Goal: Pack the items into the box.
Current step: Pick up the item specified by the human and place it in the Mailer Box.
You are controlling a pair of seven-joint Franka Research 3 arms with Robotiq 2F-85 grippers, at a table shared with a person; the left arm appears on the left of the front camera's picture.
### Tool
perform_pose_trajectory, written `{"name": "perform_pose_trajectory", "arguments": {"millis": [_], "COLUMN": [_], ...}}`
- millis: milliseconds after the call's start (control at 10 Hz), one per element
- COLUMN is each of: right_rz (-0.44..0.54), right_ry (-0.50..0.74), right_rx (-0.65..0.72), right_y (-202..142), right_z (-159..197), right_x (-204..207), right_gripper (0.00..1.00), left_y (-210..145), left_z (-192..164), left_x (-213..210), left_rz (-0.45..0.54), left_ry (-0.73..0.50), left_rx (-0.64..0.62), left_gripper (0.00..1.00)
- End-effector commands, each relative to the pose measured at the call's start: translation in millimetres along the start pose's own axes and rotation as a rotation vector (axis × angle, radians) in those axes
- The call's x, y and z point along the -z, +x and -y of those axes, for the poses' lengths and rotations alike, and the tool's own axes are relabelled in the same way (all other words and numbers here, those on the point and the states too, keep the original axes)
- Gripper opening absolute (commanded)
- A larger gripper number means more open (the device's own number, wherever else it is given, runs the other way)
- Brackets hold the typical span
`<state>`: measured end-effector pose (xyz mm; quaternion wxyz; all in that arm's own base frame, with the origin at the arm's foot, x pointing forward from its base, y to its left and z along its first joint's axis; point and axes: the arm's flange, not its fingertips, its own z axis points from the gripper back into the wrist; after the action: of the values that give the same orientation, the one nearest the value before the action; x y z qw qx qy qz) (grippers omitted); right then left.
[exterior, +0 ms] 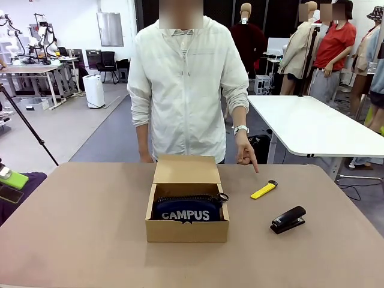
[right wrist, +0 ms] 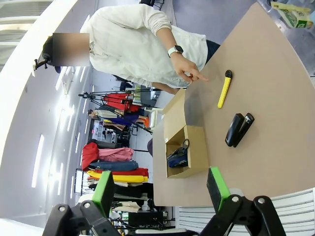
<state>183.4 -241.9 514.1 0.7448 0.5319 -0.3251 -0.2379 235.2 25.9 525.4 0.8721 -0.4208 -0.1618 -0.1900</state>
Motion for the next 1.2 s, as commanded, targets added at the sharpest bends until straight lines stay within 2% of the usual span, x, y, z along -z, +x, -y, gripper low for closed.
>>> {"name": "perform_pose_trajectory", "arguments": {"millis": [0, 100, 200, 400, 500, 600, 700, 1000, 1100], "right_rz": [0.014, 0.000, -0.054, -0.282, -0.366, -0.426, -0.441, -0.630, -0.685], "right_ry": [0.032, 0.000, -0.186, -0.565, -0.727, -0.810, -0.905, -0.964, -0.862], "right_rx": [-0.025, 0.000, -0.026, -0.185, -0.287, -0.356, -0.459, -0.685, -0.708], "right_y": [3, 0, 19, 59, 73, 73, 67, 12, -2], "right_z": [-2, 0, -17, -57, -67, -71, -73, -63, -64], "right_x": [0, 0, 37, 146, 205, 249, 287, 378, 386], "right_gripper": [1.00, 1.00, 1.00, 1.00, 1.00, 1.00, 1.00, 1.00, 1.00], "left_y": [-3, -3, -3, -3, -3, -3, -3, -3, -3], "left_z": [-4, -4, -4, -4, -4, -4, -4, -4, -4], "left_x": [1, 1, 1, 1, 1, 1, 1, 1, 1], "left_rz": [0.003, 0.003, 0.003, 0.003, 0.003, 0.003, 0.003, 0.003, 0.003], "left_ry": [0.002, 0.002, 0.002, 0.002, 0.002, 0.002, 0.002, 0.002, 0.002], "left_rx": [0.014, 0.014, 0.014, 0.014, 0.014, 0.014, 0.014, 0.014, 0.014], "left_gripper": [1.00, 1.00, 1.00, 1.00, 1.00, 1.00, 1.00, 1.00, 1.00]}}
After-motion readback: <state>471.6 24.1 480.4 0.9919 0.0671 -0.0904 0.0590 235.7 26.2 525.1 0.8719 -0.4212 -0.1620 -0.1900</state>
